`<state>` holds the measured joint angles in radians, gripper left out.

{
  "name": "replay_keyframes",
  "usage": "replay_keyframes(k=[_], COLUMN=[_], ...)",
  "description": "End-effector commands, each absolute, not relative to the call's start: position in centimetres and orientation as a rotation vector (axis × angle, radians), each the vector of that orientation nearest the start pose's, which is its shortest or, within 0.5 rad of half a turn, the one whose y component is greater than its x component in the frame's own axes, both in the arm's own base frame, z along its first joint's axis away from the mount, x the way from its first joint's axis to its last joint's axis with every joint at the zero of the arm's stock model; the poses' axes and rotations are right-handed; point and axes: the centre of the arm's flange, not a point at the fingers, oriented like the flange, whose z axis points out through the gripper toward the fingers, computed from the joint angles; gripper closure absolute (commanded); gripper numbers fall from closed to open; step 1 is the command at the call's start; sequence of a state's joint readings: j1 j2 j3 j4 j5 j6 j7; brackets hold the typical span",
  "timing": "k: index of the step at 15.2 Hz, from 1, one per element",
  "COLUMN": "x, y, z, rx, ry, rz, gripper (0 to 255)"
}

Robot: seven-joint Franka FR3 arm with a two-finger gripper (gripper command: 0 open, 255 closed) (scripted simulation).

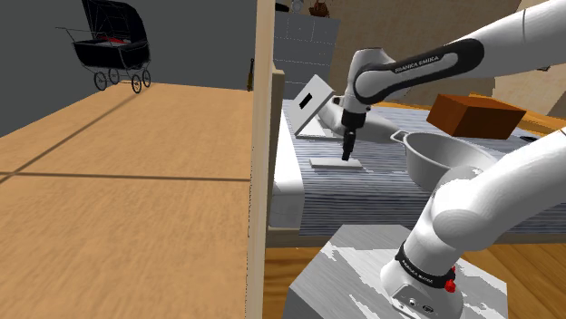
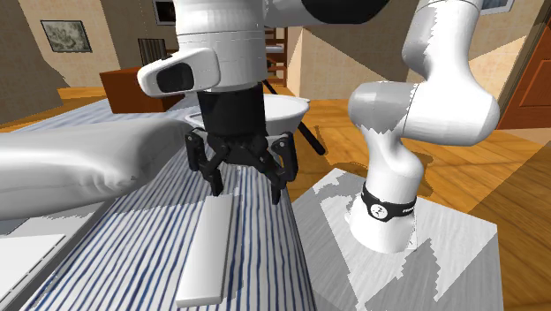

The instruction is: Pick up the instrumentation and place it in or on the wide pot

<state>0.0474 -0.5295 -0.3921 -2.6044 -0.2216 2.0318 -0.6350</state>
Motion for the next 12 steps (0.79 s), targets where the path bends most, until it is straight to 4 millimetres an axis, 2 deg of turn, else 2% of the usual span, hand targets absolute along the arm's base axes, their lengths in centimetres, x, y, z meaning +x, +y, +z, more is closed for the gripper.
replay_keyframes(k=[1, 5, 12], x=[36.2, 38.8, 38.8], y=[-15.2, -17.7, -17.7], z=[39.4, 36.6, 32.9], rx=[-3.013, -2.970, -2.970], ry=[-0.797, -0.966, -0.966], rz=[0.062, 0.011, 0.011], gripper=[0, 0, 0])
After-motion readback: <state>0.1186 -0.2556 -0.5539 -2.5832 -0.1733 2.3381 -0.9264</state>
